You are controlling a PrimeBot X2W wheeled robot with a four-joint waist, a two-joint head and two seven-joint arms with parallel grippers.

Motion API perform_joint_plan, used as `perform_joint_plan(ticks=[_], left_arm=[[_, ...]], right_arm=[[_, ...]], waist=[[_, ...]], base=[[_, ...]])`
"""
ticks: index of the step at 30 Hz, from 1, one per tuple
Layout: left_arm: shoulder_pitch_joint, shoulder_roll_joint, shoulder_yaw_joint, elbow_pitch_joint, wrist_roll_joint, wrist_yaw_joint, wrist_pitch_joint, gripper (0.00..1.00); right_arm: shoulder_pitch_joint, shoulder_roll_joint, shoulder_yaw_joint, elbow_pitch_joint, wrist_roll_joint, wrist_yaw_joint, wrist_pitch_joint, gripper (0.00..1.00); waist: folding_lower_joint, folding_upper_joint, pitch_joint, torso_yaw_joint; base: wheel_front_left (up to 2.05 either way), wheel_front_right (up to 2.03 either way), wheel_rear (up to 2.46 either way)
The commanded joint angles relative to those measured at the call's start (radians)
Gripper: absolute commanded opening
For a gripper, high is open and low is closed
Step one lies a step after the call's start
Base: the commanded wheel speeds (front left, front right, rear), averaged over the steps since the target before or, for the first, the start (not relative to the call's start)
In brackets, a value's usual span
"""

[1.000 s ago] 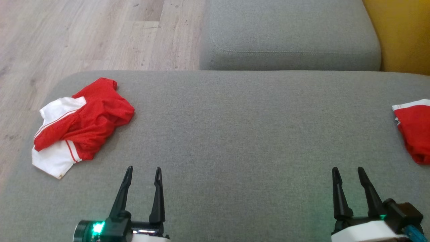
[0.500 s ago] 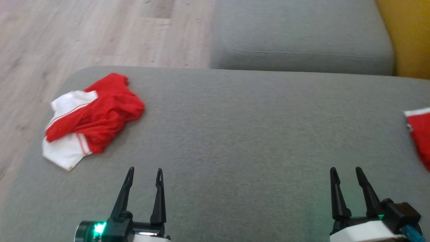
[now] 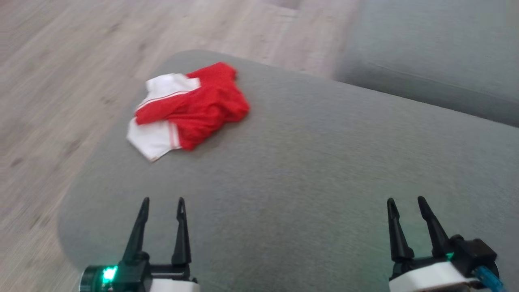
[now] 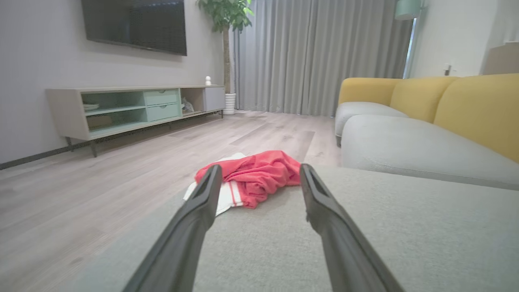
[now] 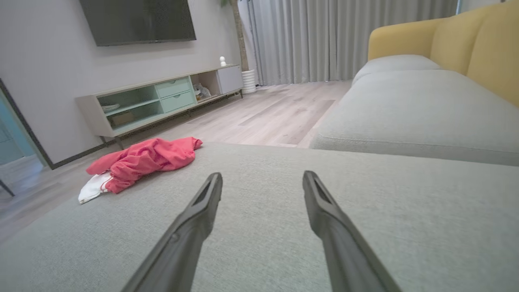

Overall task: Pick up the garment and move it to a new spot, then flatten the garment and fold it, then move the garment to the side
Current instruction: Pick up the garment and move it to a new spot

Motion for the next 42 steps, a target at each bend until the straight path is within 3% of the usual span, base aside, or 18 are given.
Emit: perform_joint_plan(ticks=[1,12,16,21,28,35,39,42], left_arm=[[-0.038,-0.002,0.044,-0.041,-0.006,0.014,-0.002,1.0],[-0.062,-0.002,0.094,-0.074,0.003,0.014,-0.002,1.0],[-0.148,0.012,0.148,-0.097,0.022,-0.011,-0.002,1.0],[-0.352,0.05,0.209,-0.074,0.026,-0.06,-0.002,1.0],[-0.722,0.111,0.23,0.264,-0.02,-0.162,0.027,1.0],[-1.03,0.133,0.235,0.677,-0.124,-0.226,0.312,1.0],[-1.098,0.158,0.237,0.875,-0.164,-0.239,0.465,1.0],[-1.116,0.167,0.233,0.973,-0.193,-0.249,0.52,1.0]], right_arm=[[-0.056,-0.007,0.032,-0.032,-0.013,0.007,-0.011,1.0],[-0.055,-0.007,0.037,-0.024,-0.042,0.007,-0.011,1.0],[-0.054,-0.021,0.041,-0.033,-0.069,0.007,-0.011,1.0],[-0.097,-0.096,0.051,-0.052,-0.093,0.007,-0.011,1.0],[-0.168,-0.195,0.04,-0.094,-0.112,0.007,-0.011,1.0],[-0.212,-0.25,0.055,-0.114,-0.123,0.007,-0.011,1.0],[-0.252,-0.261,0.069,-0.118,-0.126,0.007,-0.011,1.0],[-0.276,-0.264,0.07,-0.119,-0.13,0.007,-0.011,1.0]], waist=[[0.0,0.0,0.02,0.065],[0.0,0.0,0.055,0.08],[0.0,0.0,0.117,0.053],[0.0,0.0,0.249,0.013],[0.0,0.0,0.421,-0.024],[0.0,0.0,0.519,-0.066],[0.0,0.0,0.565,-0.105],[0.0,0.0,0.588,-0.128]], base=[[0.0,0.0,0.0],[0.0,0.0,0.0],[0.0,0.0,0.0],[0.0,0.0,0.0],[0.0,0.0,0.0],[0.0,0.0,0.0],[0.0,0.0,0.0],[0.0,0.0,0.0]])
